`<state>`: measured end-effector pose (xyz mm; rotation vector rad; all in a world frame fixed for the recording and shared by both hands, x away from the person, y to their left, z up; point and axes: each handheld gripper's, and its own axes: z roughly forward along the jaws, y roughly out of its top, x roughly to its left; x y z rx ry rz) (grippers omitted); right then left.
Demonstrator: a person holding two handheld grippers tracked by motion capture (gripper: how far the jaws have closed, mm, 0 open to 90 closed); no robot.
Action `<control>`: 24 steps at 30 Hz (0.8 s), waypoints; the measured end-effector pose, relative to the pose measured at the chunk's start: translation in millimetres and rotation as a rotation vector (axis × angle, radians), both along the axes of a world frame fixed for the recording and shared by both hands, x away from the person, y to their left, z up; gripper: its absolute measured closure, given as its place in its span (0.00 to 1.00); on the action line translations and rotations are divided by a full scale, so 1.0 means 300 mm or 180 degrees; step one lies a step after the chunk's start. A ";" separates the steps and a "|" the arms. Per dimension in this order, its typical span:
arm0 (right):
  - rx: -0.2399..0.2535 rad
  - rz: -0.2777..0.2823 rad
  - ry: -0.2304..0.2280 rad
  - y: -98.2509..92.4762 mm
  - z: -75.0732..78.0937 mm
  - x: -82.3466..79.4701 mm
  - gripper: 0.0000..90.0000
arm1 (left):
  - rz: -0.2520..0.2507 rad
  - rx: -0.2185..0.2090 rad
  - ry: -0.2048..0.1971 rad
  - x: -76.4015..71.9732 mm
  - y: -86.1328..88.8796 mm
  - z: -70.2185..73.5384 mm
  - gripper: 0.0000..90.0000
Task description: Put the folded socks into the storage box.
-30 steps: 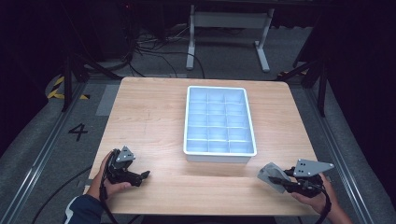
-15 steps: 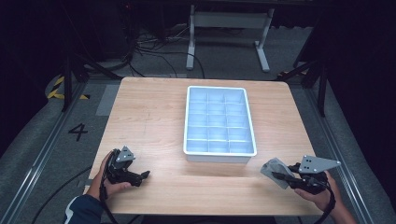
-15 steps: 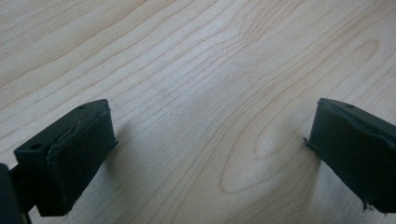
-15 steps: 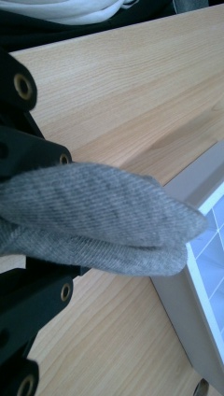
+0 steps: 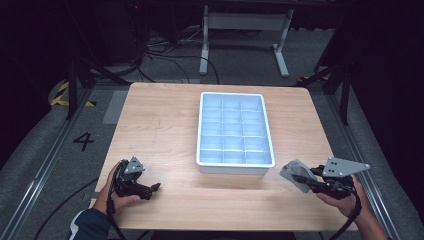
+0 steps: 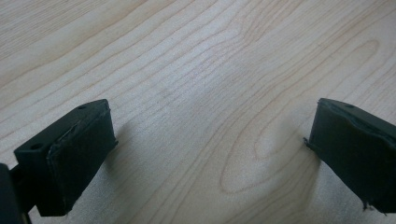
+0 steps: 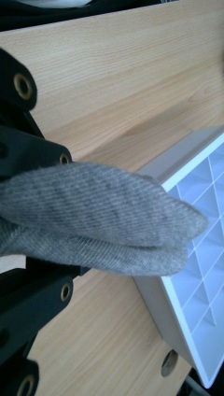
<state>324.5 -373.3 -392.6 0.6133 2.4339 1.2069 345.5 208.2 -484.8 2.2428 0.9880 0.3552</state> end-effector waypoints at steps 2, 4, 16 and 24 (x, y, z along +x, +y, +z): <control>-0.0017 0.0008 -0.0036 0.010 0.015 0.013 0.79 | -0.0001 0.0002 0.0000 0.000 0.000 0.000 0.01; -0.0021 0.0019 -0.0051 0.018 0.025 0.021 0.79 | 0.0007 -0.0002 0.0000 0.000 0.000 0.000 0.01; -0.0053 0.0116 -0.0156 0.086 0.082 0.074 0.79 | 0.0003 -0.0001 0.0000 0.000 0.000 0.000 0.01; -0.0181 0.0216 -0.0187 0.173 0.107 0.124 0.79 | 0.0001 0.0000 0.0000 0.000 0.000 0.000 0.01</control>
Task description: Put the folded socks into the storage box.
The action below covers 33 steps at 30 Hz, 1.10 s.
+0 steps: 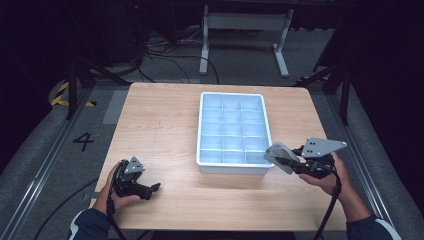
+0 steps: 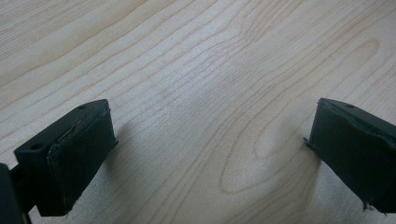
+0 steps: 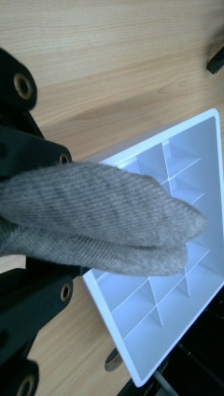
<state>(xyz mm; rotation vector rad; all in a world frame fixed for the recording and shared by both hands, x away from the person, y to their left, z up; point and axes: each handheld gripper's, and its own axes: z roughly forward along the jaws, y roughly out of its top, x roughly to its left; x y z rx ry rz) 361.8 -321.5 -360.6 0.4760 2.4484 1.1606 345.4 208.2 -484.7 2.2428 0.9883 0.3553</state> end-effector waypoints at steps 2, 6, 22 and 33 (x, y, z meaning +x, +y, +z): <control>-0.0052 0.0008 -0.0020 0.019 0.005 0.014 0.79 | 0.0001 -0.0002 0.0000 0.000 0.000 0.000 0.01; -0.0098 -0.0009 -0.0025 0.040 0.012 0.042 0.79 | -0.0001 -0.0001 0.0000 0.000 0.000 0.000 0.01; -0.0452 -0.0123 -0.0015 0.140 0.002 0.161 0.80 | 0.0004 0.0001 -0.0001 0.000 0.000 0.000 0.01; -0.0764 -0.0136 -0.0059 0.230 -0.018 0.239 0.80 | -0.0001 0.0002 0.0000 0.000 0.000 0.000 0.01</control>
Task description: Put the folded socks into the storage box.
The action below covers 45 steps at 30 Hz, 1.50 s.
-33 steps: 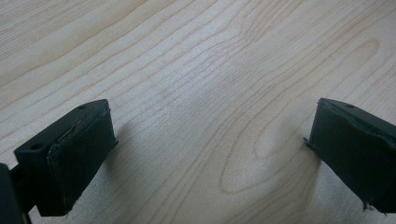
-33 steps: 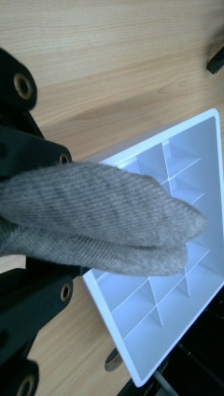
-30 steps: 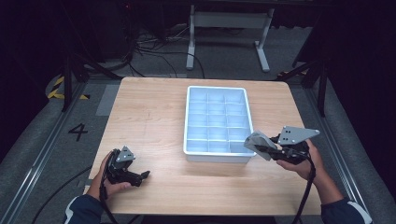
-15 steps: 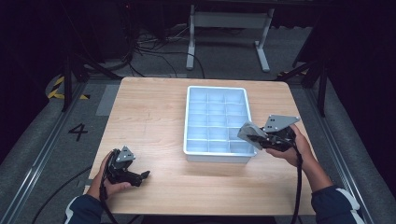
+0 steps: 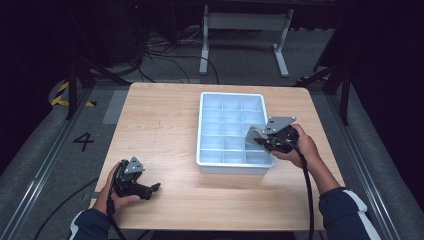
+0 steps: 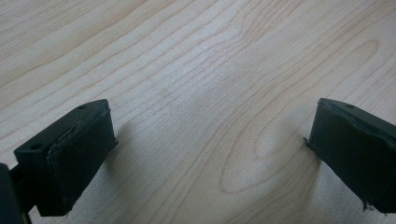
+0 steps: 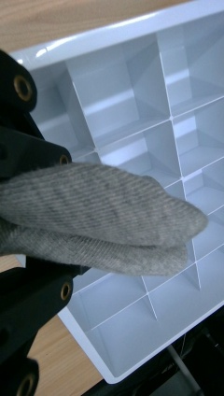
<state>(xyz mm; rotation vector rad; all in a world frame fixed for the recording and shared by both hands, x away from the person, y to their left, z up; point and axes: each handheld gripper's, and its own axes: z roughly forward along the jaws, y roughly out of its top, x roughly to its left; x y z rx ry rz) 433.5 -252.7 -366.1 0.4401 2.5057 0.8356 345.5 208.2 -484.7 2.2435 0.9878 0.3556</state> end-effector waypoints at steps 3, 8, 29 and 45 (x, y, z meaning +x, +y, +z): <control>-0.0035 -0.0008 0.0041 0.009 -0.015 0.015 0.80 | 0.0000 -0.0002 0.0001 0.000 0.000 0.000 0.01; -0.0296 -0.0026 0.0070 0.026 -0.043 0.029 0.81 | 0.0003 -0.0004 0.0000 0.000 0.000 0.000 0.01; -0.0660 0.0137 0.0280 0.053 -0.097 0.112 0.80 | 0.0000 -0.0002 0.0000 0.000 0.000 0.000 0.01; -0.0734 0.0308 0.0420 0.068 -0.114 0.140 0.80 | 0.0006 -0.0002 0.0000 0.000 0.000 0.000 0.01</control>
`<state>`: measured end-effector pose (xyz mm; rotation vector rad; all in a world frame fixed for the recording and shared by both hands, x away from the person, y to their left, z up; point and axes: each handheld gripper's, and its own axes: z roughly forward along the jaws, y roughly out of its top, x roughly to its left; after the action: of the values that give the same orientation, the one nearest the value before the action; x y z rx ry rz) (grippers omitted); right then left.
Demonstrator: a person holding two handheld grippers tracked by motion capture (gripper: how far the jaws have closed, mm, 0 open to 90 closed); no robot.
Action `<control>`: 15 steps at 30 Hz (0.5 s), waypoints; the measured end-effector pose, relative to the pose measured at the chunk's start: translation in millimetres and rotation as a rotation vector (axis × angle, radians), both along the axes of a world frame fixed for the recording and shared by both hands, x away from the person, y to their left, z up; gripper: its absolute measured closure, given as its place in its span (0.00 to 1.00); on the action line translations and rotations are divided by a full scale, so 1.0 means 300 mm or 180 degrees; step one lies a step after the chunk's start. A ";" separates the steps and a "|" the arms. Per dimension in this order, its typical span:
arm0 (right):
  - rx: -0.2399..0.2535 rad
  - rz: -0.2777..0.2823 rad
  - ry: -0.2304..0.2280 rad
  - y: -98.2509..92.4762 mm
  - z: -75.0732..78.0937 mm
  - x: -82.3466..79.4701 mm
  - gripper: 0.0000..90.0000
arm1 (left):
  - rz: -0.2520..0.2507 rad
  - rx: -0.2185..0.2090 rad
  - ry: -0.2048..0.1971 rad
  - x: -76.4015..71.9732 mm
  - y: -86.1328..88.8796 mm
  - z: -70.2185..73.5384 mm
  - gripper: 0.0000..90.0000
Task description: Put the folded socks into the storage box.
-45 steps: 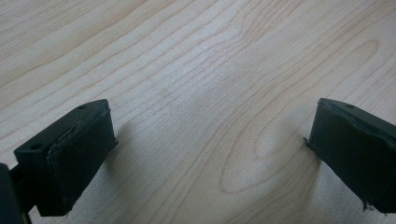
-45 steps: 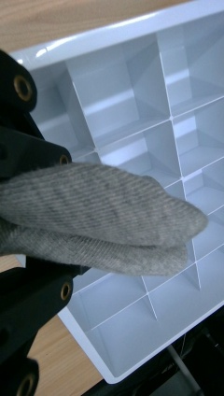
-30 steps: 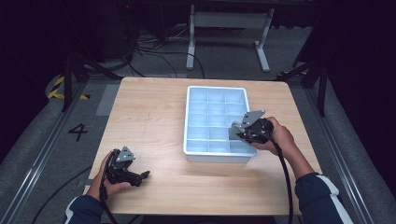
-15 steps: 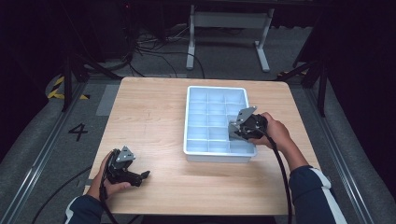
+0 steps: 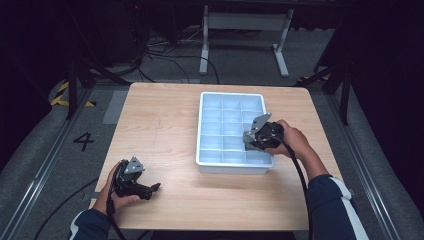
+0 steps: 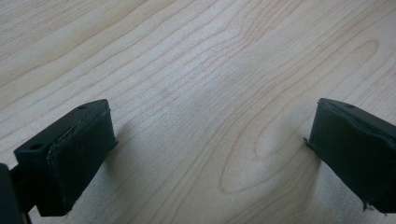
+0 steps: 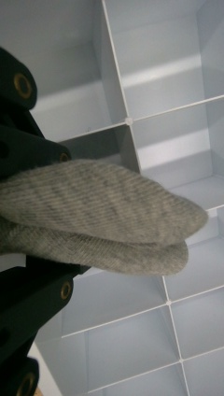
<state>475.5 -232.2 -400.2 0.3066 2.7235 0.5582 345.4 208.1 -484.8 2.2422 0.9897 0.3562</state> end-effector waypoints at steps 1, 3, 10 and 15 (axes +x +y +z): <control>-0.0010 -0.0001 0.0023 0.000 0.000 -0.002 0.80 | 0.0004 -0.0005 -0.0001 0.000 0.000 0.000 0.01; -0.0037 0.0024 0.0068 0.000 -0.001 -0.002 0.80 | -0.0004 -0.0002 0.0000 0.000 0.000 0.000 0.01; -0.0217 0.0007 0.0109 0.013 -0.016 0.002 0.80 | -0.0004 -0.0001 0.0001 0.000 0.000 0.000 0.01; -0.0415 -0.0034 0.0218 0.027 -0.039 0.015 0.79 | 0.0002 -0.0002 0.0000 0.000 0.000 0.000 0.01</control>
<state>479.9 -224.2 -412.0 0.3122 2.8064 0.3713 345.3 208.0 -484.8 2.2414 0.9904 0.3561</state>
